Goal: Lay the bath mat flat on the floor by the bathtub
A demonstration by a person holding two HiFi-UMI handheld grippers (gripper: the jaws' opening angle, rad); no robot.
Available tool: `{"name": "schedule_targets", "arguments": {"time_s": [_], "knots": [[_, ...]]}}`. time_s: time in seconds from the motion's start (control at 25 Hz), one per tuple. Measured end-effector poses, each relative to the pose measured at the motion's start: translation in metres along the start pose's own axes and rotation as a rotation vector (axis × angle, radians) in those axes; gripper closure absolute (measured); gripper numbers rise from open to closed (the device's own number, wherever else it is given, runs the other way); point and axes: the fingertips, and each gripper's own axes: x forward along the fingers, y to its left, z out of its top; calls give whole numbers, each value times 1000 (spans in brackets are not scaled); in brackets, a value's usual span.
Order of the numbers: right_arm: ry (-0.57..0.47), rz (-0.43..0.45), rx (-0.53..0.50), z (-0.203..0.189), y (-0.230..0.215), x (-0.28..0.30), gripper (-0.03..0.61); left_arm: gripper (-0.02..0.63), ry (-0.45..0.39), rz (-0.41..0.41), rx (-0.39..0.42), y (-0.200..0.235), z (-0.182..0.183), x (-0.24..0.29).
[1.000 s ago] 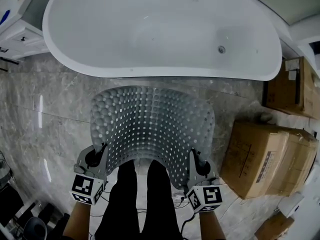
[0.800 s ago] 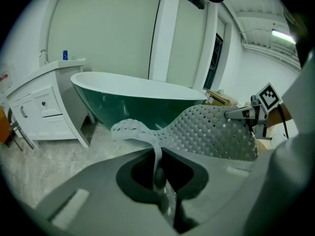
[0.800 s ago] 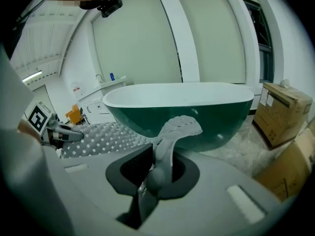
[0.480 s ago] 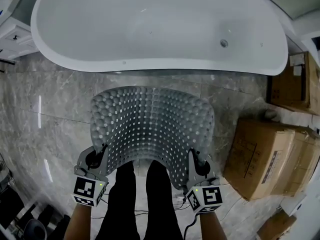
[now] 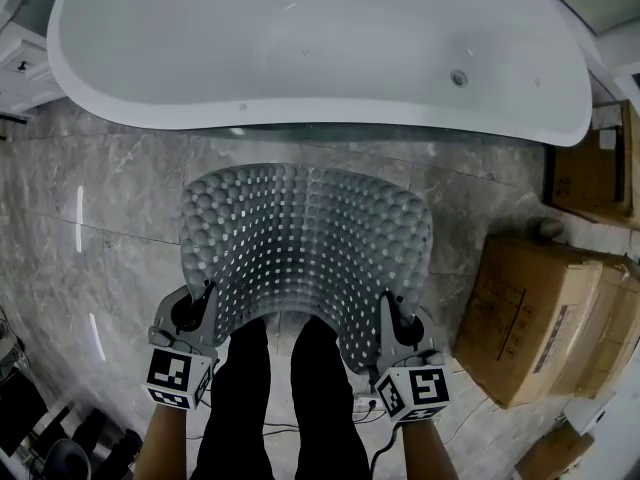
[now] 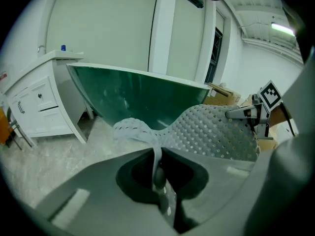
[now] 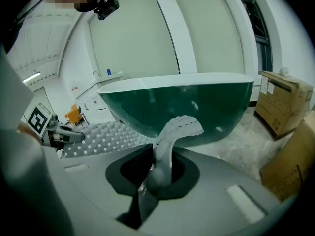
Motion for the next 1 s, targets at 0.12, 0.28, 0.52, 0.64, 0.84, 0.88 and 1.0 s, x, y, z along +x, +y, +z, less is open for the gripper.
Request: {"name": "schedule_targets", "arguments": {"time_s": [0.12,0.28,0.52,0.64,0.84,0.88,1.0], "knots": [[-1,4,-12,1,0,0,525,600,-14,11,6,4,1,1],[-1,16,-23,0,2,2,525,600,-18,26,13,10,0,0],[15,17,-21,-6,-1,1,525,600,-5,17,28,4,-5,1],[21,27,-31,-6,0,1,525,600,-6,18,19,5,-6,2],[22,46,-24,2,0,2,525,600,-1,12,22,6,-3,4],[23,50,-22,3,0,2,526,600,2,11,25,6,-3,5],[31,57,-51,6,1,2,525,600,12,7,33,4,-4,6]]}}
